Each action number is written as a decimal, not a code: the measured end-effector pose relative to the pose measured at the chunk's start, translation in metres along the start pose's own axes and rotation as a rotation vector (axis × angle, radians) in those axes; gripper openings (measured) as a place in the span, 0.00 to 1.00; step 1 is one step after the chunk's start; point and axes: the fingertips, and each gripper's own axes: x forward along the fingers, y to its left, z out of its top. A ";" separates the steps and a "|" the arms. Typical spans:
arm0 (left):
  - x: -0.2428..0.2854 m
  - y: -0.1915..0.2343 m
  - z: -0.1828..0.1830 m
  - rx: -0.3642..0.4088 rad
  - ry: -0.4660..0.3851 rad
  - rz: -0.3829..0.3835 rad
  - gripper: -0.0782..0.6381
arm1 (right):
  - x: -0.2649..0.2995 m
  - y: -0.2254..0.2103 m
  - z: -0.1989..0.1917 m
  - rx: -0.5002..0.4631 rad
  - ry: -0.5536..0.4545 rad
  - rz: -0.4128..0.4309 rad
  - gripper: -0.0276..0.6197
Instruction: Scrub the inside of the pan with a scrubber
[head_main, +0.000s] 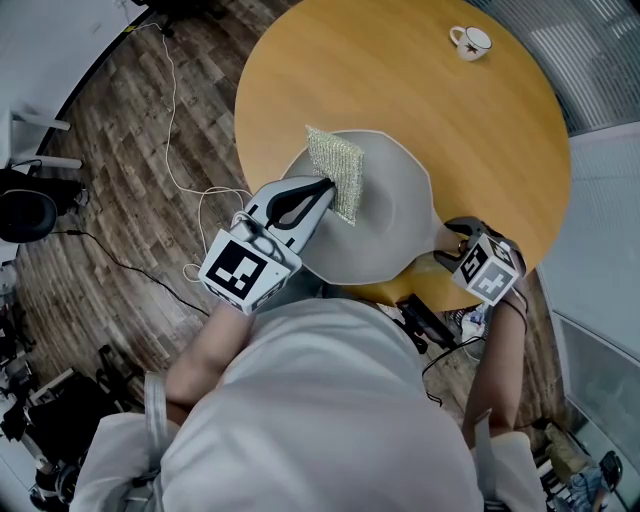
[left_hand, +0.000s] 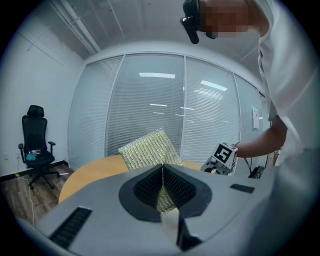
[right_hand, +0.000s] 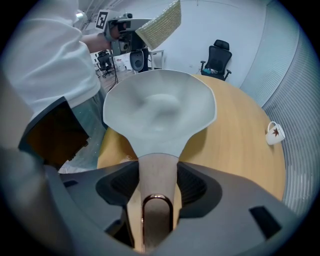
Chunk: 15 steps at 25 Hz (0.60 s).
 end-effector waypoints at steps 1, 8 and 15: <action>0.001 -0.001 -0.002 0.002 0.006 -0.002 0.13 | 0.001 0.000 -0.001 0.002 -0.004 -0.001 0.41; 0.010 -0.005 -0.021 0.010 0.039 -0.031 0.13 | 0.010 -0.002 -0.004 -0.001 -0.015 -0.006 0.41; 0.022 -0.011 -0.032 0.023 0.076 -0.073 0.13 | 0.012 -0.003 -0.004 0.002 -0.012 -0.005 0.41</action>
